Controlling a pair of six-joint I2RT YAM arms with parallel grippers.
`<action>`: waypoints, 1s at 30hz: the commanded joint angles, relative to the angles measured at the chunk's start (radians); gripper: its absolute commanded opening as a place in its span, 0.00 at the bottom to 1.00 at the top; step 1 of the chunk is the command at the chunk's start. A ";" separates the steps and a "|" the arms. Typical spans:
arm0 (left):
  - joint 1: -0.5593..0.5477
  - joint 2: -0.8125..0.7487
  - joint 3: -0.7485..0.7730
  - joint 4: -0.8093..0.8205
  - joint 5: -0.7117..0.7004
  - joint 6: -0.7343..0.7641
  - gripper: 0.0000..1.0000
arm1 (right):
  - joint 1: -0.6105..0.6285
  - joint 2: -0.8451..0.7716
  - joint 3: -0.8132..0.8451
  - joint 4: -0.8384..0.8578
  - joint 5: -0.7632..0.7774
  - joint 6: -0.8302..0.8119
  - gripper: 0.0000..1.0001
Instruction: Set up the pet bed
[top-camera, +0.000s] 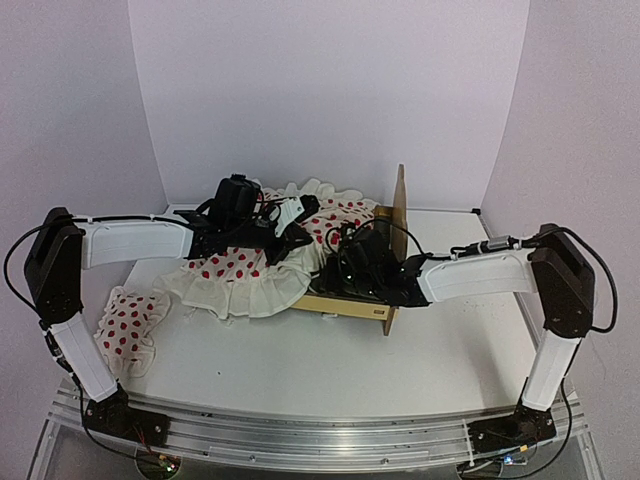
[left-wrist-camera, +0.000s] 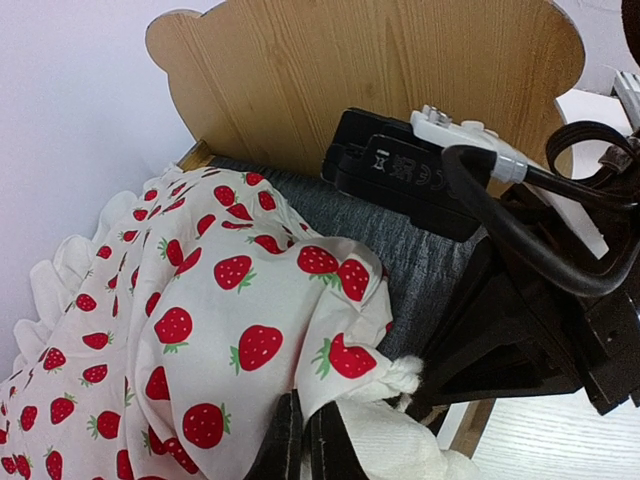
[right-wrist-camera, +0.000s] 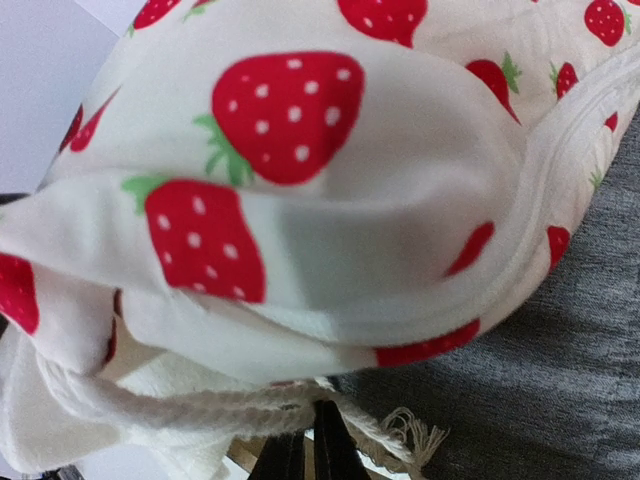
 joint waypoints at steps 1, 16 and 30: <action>0.001 -0.032 -0.009 0.048 -0.004 0.008 0.00 | 0.000 -0.107 0.006 -0.128 0.033 -0.024 0.05; 0.001 -0.029 -0.015 0.051 0.000 0.009 0.00 | -0.004 -0.258 -0.018 -0.345 -0.012 -0.114 0.06; -0.002 -0.034 -0.026 0.056 0.019 0.007 0.00 | -0.020 -0.229 0.023 -0.365 -0.132 -0.173 0.11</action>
